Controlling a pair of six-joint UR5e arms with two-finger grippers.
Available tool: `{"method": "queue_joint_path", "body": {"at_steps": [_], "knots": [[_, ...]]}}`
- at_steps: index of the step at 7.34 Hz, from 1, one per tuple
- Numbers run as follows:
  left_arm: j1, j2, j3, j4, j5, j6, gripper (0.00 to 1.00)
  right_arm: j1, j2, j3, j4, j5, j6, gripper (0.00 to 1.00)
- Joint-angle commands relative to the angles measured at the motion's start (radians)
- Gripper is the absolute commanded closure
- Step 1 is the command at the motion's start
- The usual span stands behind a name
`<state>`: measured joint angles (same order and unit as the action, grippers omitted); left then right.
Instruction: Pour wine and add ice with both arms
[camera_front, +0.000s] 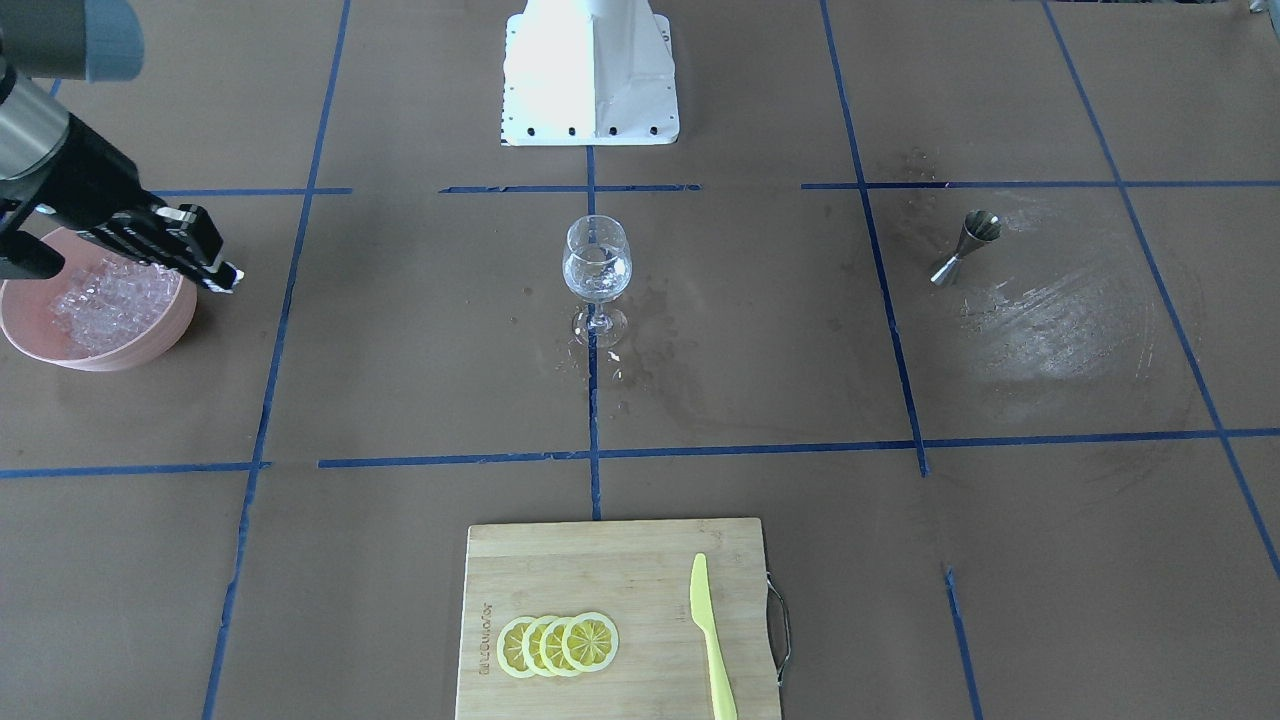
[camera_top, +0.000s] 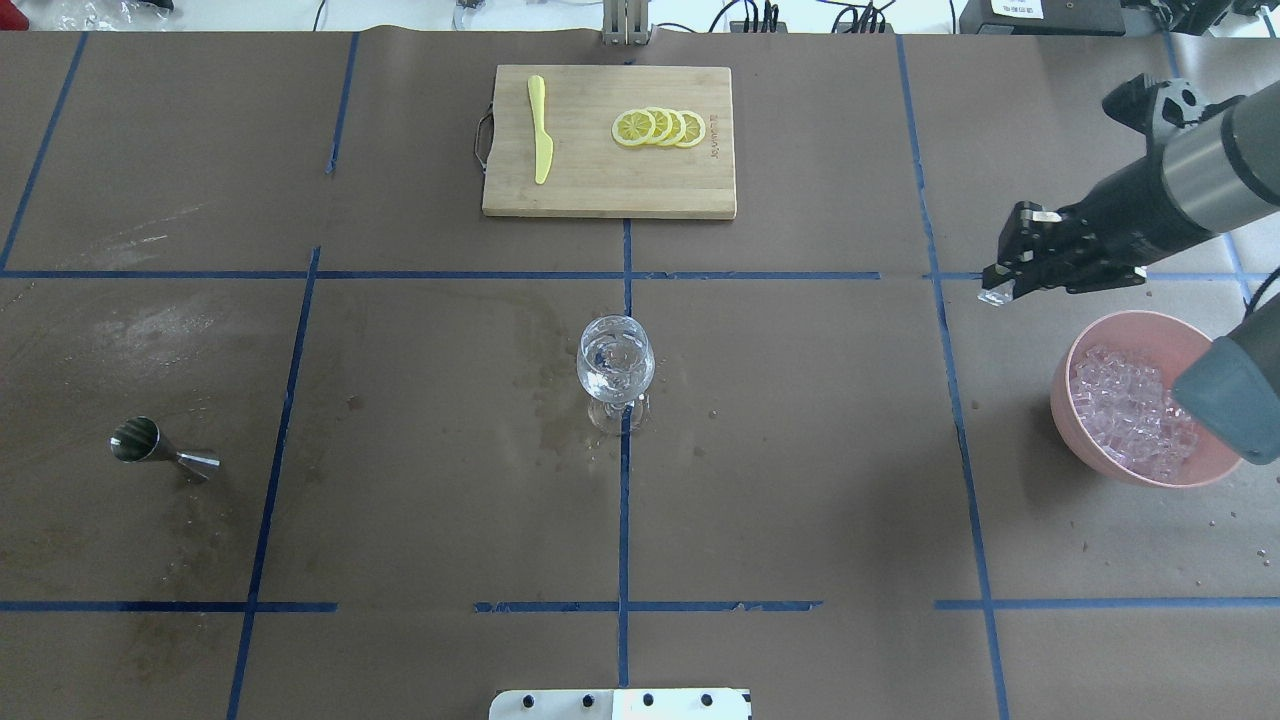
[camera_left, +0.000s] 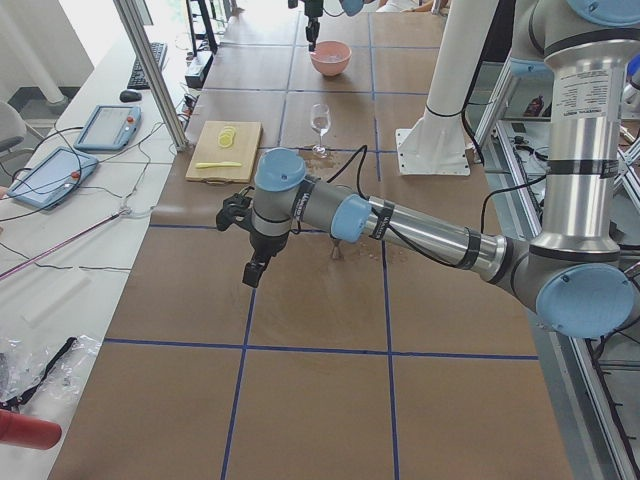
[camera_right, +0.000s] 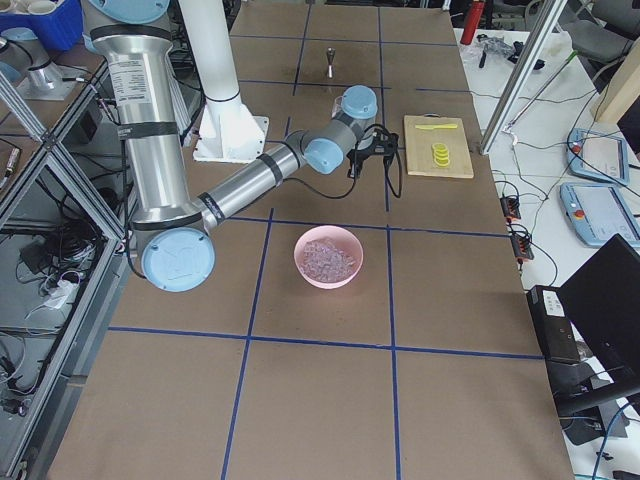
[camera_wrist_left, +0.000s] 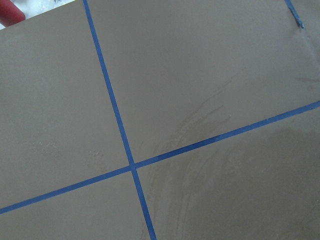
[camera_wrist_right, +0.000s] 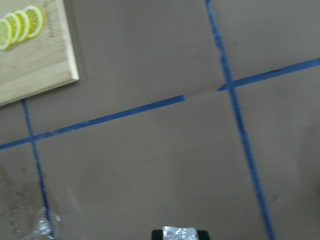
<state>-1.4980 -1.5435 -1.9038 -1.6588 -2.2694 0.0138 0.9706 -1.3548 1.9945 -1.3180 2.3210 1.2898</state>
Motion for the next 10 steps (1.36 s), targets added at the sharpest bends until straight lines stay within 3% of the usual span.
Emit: {"method": "queue_joint_path", "body": {"at_steps": [1,2,4,5,10], "knots": [[-0.001,0.000,-0.008,0.001,-0.001,-0.003,0.00,-0.181,0.211,0.004,-0.003,-0.134,0.356,1.00],[-0.007,0.002,-0.014,0.001,-0.002,-0.003,0.00,-0.264,0.285,-0.003,-0.003,-0.202,0.440,1.00],[-0.008,0.002,-0.017,0.001,-0.001,-0.003,0.00,-0.441,0.426,-0.054,-0.006,-0.433,0.584,1.00],[-0.008,0.002,-0.014,0.001,-0.001,-0.003,0.00,-0.452,0.477,-0.106,-0.004,-0.460,0.601,1.00],[-0.008,0.002,-0.014,0.001,-0.001,-0.005,0.00,-0.438,0.460,-0.108,-0.004,-0.462,0.591,1.00]]}}
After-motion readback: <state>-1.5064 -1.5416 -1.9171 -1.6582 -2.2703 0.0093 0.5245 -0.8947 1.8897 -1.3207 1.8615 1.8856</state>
